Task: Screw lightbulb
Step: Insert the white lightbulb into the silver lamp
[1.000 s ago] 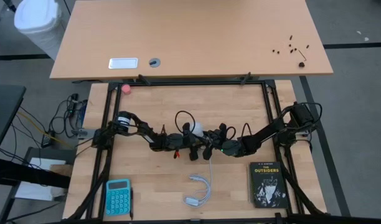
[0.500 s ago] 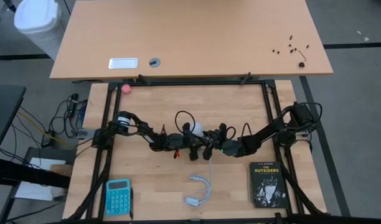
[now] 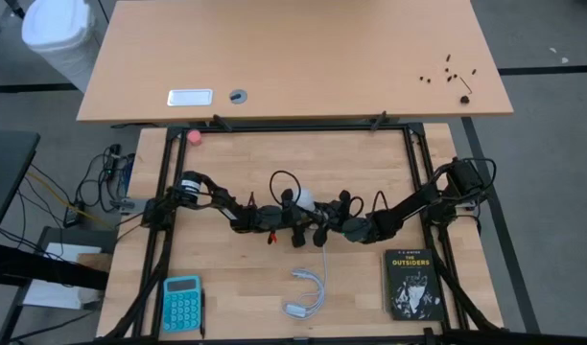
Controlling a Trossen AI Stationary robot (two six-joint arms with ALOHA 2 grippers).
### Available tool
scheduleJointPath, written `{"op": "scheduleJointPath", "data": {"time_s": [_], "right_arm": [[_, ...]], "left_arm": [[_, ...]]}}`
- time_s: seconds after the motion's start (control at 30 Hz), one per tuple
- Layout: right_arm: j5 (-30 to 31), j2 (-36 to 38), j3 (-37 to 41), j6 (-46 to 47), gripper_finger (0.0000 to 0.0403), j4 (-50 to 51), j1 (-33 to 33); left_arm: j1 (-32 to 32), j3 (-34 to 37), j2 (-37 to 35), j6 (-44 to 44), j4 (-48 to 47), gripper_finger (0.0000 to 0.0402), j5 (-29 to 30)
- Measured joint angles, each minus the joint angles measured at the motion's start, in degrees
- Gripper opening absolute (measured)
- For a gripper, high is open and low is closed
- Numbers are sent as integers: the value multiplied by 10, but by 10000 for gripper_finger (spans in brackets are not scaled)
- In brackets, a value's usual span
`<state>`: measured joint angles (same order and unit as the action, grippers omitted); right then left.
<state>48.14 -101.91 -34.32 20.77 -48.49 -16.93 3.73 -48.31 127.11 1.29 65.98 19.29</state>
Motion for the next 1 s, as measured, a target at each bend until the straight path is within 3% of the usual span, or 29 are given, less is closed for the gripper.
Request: {"op": "scheduleJointPath", "data": {"time_s": [0.13, 0.5, 1.0], "right_arm": [[36, 0, 0, -15, 135, -7, -13], [48, -1, 17, 31, 135, 31, -14], [-4, 0, 27, 2, 163, 34, 13]], "left_arm": [[0, 0, 0, 0, -3, 209, 0], [0, 0, 0, -1, -2, 209, 0], [0, 1, 0, -2, -1, 209, 5]]}}
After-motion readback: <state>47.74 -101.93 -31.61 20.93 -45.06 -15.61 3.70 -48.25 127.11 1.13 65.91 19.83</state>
